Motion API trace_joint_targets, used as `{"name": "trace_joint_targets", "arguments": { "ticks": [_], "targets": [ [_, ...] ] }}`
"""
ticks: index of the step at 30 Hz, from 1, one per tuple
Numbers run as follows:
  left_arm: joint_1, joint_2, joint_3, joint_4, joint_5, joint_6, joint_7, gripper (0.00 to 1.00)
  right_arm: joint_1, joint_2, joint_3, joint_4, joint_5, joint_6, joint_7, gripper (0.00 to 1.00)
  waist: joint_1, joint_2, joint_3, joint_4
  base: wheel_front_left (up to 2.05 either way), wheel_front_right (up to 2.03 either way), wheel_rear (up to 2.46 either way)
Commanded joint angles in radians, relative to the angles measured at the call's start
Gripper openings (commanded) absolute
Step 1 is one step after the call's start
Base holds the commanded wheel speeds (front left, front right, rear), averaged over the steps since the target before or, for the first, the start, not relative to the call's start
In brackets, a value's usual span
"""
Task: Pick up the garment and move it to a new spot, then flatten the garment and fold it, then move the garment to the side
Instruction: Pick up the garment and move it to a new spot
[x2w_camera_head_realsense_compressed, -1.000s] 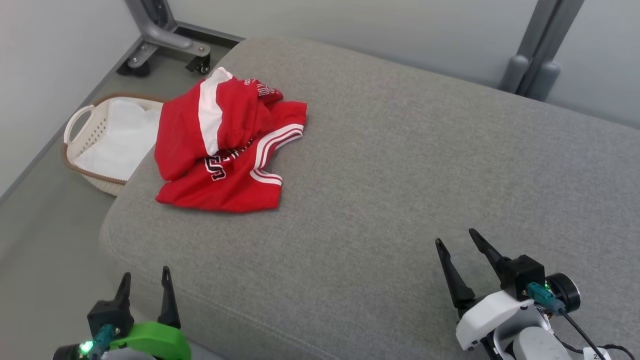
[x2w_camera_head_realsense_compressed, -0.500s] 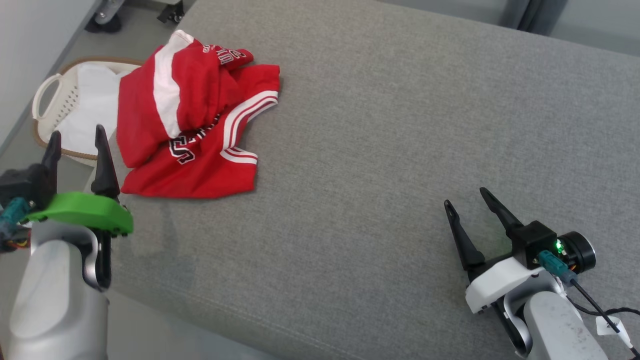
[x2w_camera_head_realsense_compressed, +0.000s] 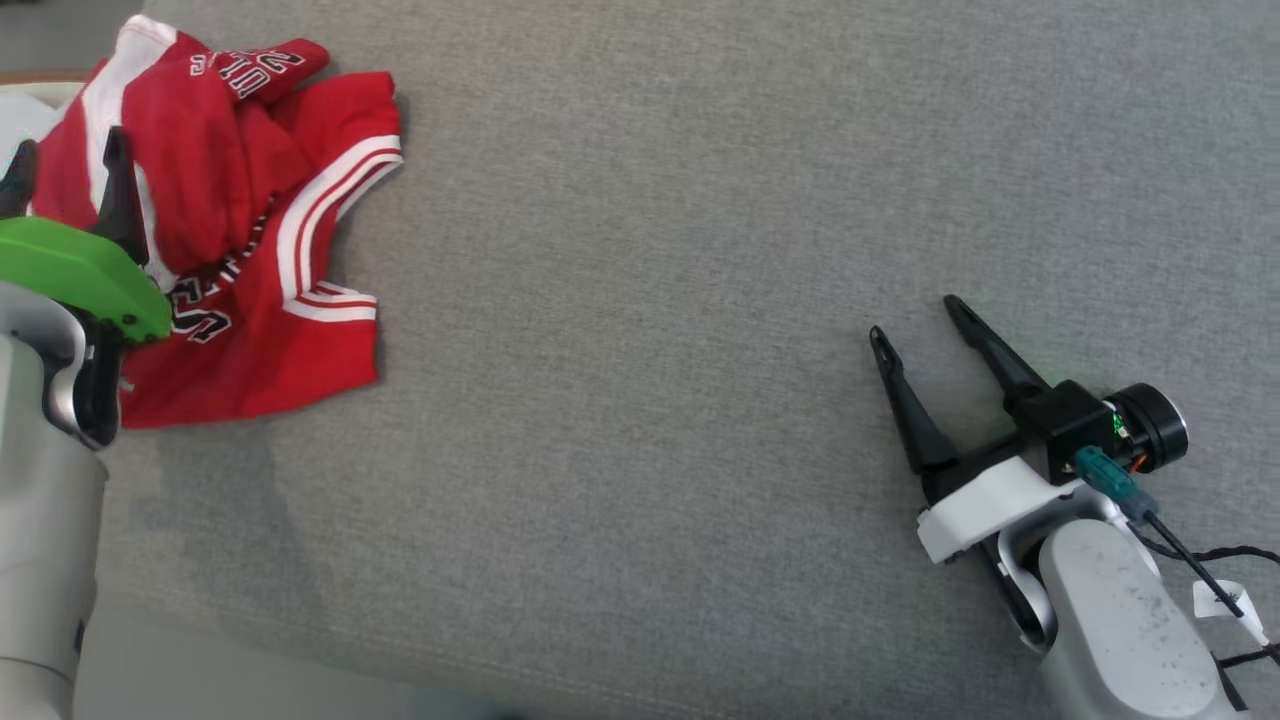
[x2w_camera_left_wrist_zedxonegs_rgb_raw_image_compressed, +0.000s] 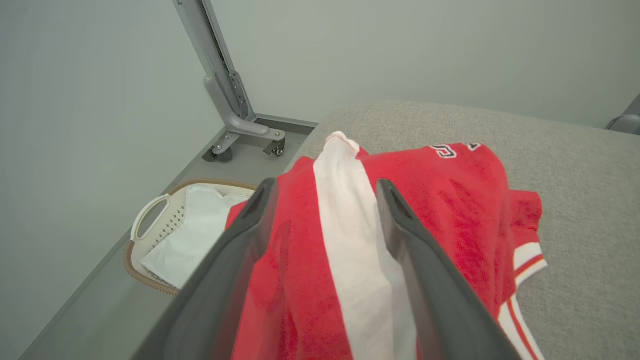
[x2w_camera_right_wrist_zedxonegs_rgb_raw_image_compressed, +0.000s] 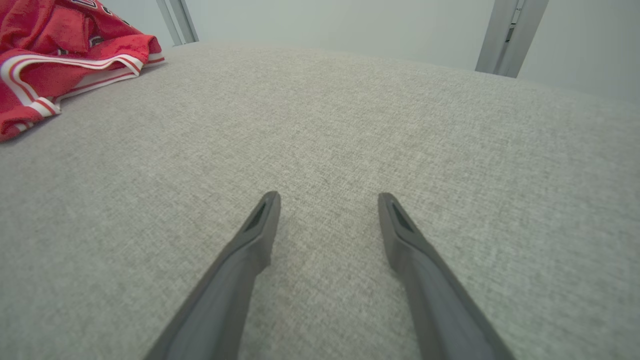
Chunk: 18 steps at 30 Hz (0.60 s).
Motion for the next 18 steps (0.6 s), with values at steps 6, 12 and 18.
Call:
{"name": "trace_joint_targets", "arguments": {
  "ticks": [6,12,18],
  "targets": [
    [-0.001,0.012,-0.053,0.087,-0.121,-0.002,0.071,1.00,0.016,-0.010,-0.020,0.008,0.000,-0.001,0.000,1.00,-0.0001,0.0000,0.047,-0.087,0.00,0.00,0.00],
    [0.011,0.034,-0.096,0.144,-0.146,-0.002,0.019,0.00,0.045,-0.008,-0.035,0.020,0.002,-0.001,0.001,1.00,-0.0001,0.0000,0.000,-0.084,0.00,0.00,0.00],
    [-0.005,0.050,-0.130,0.156,-0.148,-0.002,-0.056,0.00,0.064,0.014,-0.033,0.027,0.020,-0.001,0.000,1.00,-0.0001,0.0000,-0.093,-0.092,0.00,0.00,0.00]
  ]
}}
